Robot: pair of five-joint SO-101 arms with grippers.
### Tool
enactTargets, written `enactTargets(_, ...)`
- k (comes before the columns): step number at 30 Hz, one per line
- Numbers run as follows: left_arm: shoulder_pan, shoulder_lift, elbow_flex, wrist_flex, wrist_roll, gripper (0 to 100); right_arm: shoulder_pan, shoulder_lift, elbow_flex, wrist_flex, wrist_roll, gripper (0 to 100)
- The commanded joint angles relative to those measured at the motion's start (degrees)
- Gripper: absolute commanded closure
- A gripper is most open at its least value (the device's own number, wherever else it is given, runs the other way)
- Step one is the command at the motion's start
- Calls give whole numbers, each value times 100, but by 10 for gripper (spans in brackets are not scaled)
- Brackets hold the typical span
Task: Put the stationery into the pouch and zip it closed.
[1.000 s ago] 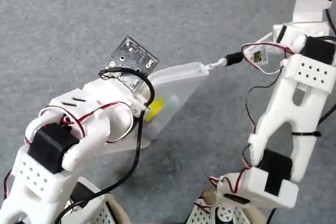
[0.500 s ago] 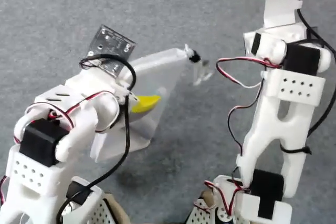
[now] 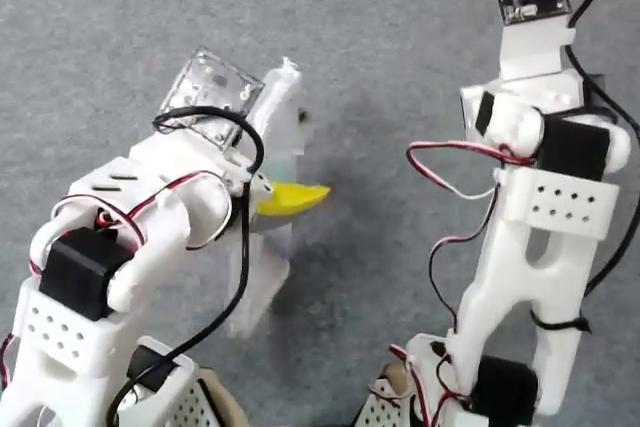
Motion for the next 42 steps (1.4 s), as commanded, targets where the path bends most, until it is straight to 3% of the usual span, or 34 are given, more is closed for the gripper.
enactTargets(1, 57, -44, -92, -703, -53, 586, -44, -259, 127, 0, 44, 528)
enactTargets(5, 48, 308, -40, -1284, -53, 587, -53, -277, 356, 9, -9, 528)
enactTargets(14, 40, 879, 31, -1327, -9, 592, -44, -277, 681, 26, -18, 528)
enactTargets(23, -251, 818, 954, -1327, -26, 723, -70, -277, 787, 273, -18, 528)
enactTargets(31, -453, 818, 690, -589, -9, 726, -62, -277, 347, 949, 9, 534)
enactTargets(34, -453, 818, 593, -264, -9, 726, -70, -277, 268, 1037, -9, 619)
enactTargets(37, -488, 809, 593, 9, -9, 736, -44, -286, 215, 1046, -18, 783)
enactTargets(41, -637, 809, 593, 141, -9, 871, -26, -409, 268, 1055, -26, 985)
enactTargets(42, -708, 809, 593, 141, -9, 909, -26, -470, 286, 1055, -26, 985)
